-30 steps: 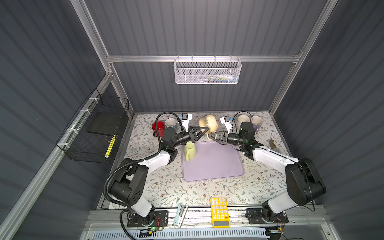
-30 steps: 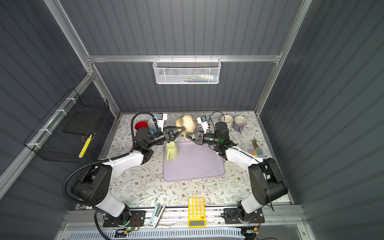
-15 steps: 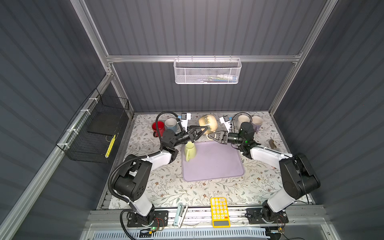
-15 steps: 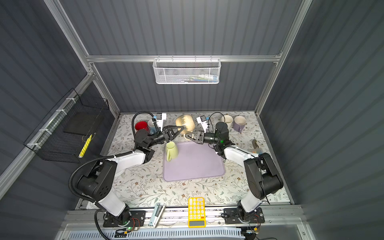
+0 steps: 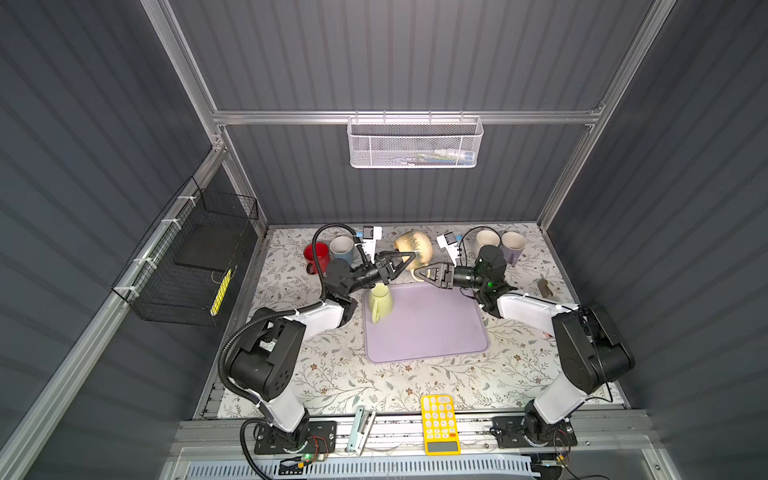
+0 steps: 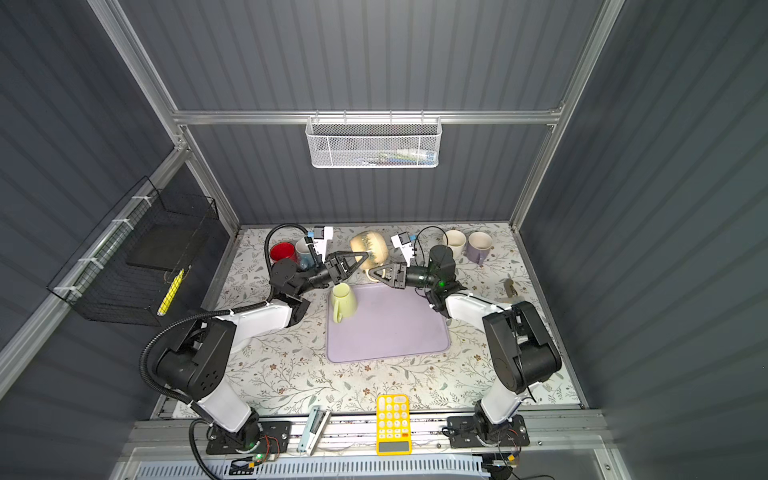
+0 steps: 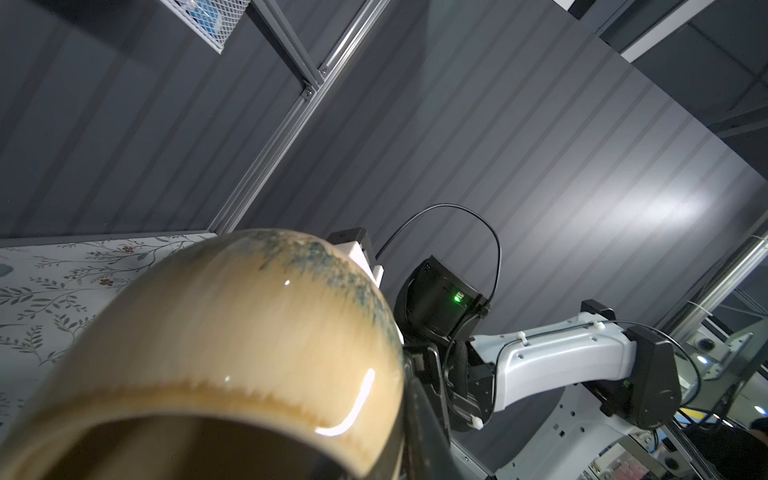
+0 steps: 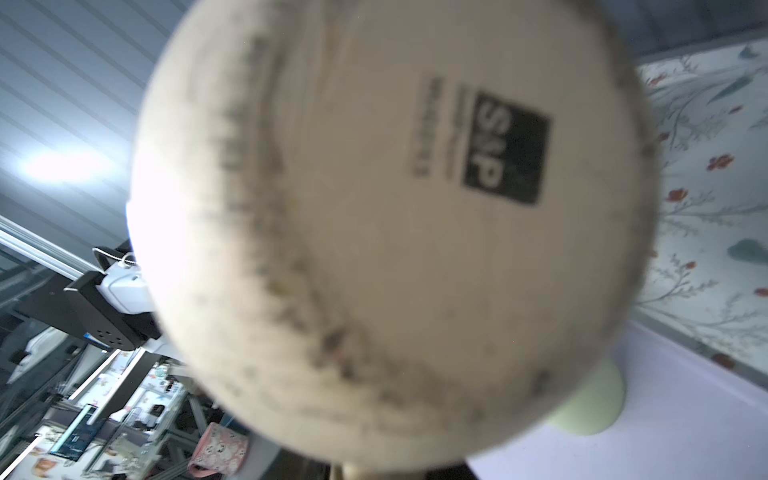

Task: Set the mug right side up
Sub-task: 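Close the left gripper on the cream mug's rim beside the right gripper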

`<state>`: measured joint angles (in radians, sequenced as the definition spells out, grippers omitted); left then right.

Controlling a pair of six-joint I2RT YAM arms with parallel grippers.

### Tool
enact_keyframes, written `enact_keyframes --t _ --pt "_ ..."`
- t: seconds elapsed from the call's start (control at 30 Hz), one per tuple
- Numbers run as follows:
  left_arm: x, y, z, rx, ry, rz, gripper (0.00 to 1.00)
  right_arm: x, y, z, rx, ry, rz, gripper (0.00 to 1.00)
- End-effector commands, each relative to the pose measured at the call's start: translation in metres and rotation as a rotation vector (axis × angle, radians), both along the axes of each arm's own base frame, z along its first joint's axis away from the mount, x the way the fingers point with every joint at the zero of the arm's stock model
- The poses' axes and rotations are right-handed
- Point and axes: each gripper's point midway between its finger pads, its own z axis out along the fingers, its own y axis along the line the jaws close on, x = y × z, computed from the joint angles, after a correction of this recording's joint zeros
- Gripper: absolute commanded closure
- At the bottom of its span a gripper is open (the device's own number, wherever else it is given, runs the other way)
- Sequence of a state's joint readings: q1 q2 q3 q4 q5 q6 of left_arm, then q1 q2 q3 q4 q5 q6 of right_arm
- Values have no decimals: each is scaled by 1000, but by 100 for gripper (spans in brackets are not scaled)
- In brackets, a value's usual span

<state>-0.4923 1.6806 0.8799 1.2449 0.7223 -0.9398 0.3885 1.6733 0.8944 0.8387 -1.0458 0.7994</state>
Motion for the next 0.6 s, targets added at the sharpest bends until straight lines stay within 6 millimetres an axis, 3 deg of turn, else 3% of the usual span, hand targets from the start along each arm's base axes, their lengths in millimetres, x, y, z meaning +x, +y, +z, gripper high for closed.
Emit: enact_keyframes --t 0.0,0.57 --pt "-9 0 16 -20 -38 2 100 3 2 16 25 -127 -28 65" --pt "2 12 2 23 -10 53 100 12 -5 2 24 -92 -58 56"
